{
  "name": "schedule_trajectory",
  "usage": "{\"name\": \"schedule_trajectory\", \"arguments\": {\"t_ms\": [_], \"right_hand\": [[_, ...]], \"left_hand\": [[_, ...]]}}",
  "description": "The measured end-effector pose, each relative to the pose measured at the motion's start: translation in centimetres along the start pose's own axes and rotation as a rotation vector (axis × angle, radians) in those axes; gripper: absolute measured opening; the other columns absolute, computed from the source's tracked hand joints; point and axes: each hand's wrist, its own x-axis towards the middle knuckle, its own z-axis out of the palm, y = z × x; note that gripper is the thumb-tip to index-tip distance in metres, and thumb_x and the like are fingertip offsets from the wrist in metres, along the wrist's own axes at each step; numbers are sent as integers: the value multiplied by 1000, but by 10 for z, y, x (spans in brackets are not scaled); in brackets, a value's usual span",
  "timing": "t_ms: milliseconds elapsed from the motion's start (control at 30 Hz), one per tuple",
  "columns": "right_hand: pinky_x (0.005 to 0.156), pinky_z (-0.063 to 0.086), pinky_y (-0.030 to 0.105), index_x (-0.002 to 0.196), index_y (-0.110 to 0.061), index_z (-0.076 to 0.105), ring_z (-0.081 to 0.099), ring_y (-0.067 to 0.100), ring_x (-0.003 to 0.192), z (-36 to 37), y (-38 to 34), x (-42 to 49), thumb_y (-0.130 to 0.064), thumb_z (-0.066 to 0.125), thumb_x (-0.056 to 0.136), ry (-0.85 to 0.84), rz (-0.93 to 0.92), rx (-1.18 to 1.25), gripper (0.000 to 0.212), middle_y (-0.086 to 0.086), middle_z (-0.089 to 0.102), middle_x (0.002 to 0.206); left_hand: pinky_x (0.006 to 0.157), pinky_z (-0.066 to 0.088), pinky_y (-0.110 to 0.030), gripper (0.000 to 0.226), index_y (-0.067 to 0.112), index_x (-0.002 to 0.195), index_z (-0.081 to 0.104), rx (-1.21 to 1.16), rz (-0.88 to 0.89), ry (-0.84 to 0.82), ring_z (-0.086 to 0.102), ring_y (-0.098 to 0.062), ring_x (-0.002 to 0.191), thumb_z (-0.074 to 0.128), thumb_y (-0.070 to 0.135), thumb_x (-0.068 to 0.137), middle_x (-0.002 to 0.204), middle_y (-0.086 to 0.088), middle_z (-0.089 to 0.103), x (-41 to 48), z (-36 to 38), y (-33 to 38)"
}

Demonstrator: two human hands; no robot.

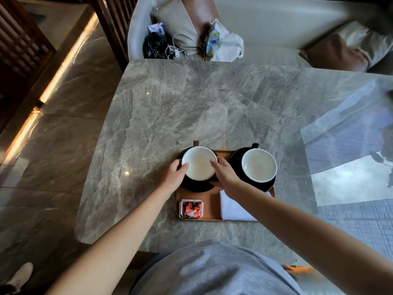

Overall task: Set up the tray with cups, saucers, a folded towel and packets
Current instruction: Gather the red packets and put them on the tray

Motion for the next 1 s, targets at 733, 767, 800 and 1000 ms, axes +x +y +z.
{"name": "schedule_trajectory", "arguments": {"t_ms": [733, 767, 800, 1000], "right_hand": [[100, 38, 18, 133, -12, 47, 48, 16, 121, -22, -28, -10, -8, 59, 89, 94, -464, -274, 46, 4, 51, 134], [97, 36, 13, 130, -14, 50, 48, 14, 119, -34, -35, -12, -8, 58, 89, 141, -559, -320, 43, 0, 52, 131], [98, 36, 14, 127, -15, 52, 48, 16, 119, -49, -40, -13, -7, 57, 88, 201, -634, -374, 40, -1, 52, 129], [106, 31, 31, 127, -4, 52, 44, 30, 126, -130, -26, 4, -2, 57, 85, 503, -491, -484, 42, 15, 54, 131]], "left_hand": [[104, 31, -31, 46, 13, 137, 37, 361, 224, 140, 40, -23, 129, 46, 28, 94, 142, -7, 44, 4, -5, 19], [106, 30, -32, 46, 14, 137, 38, 420, 326, 186, 38, -22, 132, 46, 28, 94, 143, -5, 44, 0, -4, 27], [106, 30, -32, 44, 14, 136, 40, 432, 410, 199, 38, -21, 132, 47, 26, 94, 142, -4, 46, -4, 0, 35], [104, 40, -36, 41, 9, 132, 45, 302, 330, -132, 53, -24, 120, 49, 21, 93, 136, -11, 53, -12, 79, 63]]}}
